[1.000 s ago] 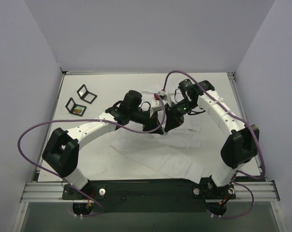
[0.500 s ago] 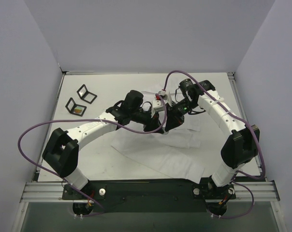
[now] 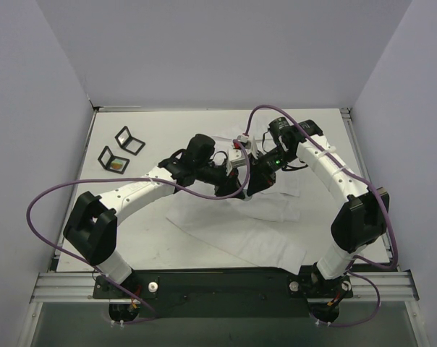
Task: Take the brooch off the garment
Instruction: Close the brooch.
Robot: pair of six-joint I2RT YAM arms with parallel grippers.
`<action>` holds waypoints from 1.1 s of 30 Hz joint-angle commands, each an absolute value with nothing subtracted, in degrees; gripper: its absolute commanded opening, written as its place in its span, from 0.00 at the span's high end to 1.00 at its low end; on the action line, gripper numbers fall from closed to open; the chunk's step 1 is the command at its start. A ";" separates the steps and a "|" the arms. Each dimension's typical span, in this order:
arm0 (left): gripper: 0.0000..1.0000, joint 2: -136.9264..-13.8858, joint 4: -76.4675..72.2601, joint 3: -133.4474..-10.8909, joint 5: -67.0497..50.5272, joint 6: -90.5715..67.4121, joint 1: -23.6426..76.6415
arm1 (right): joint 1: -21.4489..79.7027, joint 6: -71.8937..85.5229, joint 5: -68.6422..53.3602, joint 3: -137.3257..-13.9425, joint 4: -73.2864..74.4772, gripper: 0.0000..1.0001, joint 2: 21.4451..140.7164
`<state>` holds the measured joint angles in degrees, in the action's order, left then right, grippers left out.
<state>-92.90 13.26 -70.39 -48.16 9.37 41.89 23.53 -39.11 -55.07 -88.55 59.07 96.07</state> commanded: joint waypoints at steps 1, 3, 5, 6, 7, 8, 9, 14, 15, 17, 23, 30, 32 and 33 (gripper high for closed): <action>0.81 -92.02 15.65 -72.16 -47.99 12.57 44.38 | 23.91 -37.88 -58.36 -88.86 59.15 1.00 94.04; 0.78 -91.67 14.59 -71.72 -49.12 11.96 44.04 | 23.91 -37.97 -58.36 -88.77 59.15 1.00 93.87; 0.74 -91.67 13.28 -71.37 -50.44 10.73 43.77 | 23.82 -37.97 -58.27 -88.68 59.24 1.00 93.78; 0.73 -91.67 12.66 -71.02 -51.84 10.20 43.60 | 23.91 -37.97 -58.27 -88.68 59.15 1.00 93.78; 0.71 -91.76 11.53 -70.75 -52.29 9.15 43.16 | 23.91 -37.97 -58.18 -88.68 59.15 1.00 93.69; 0.70 -91.84 11.08 -70.58 -52.82 8.71 42.98 | 23.82 -37.97 -58.18 -88.59 59.06 1.00 93.69; 0.68 -92.02 10.29 -70.05 -53.69 8.09 42.80 | 23.82 -37.97 -58.27 -88.59 59.06 1.00 93.69; 0.61 -92.46 6.69 -69.08 -56.86 4.84 41.93 | 23.73 -37.97 -58.10 -88.51 58.89 1.00 93.87; 0.60 -92.55 5.90 -68.82 -57.04 4.31 41.75 | 23.73 -37.97 -58.10 -88.51 58.89 1.00 93.87; 0.60 -92.72 4.75 -68.38 -57.30 3.25 41.31 | 23.73 -37.97 -58.10 -88.51 58.97 1.00 94.04; 0.61 -92.46 -3.68 -65.49 -62.74 -2.98 38.68 | 23.64 -37.97 -58.01 -88.42 58.80 1.00 94.04; 0.61 -91.93 -9.66 -63.37 -66.08 -7.38 37.18 | 23.64 -37.79 -58.10 -88.51 58.80 1.00 93.69; 0.60 -91.76 -11.42 -63.02 -66.97 -8.52 37.09 | 23.55 -37.79 -58.10 -88.42 58.71 1.00 93.60; 0.60 -91.84 -11.69 -62.93 -67.23 -8.87 37.00 | 23.38 -37.79 -58.10 -88.42 58.71 1.00 93.60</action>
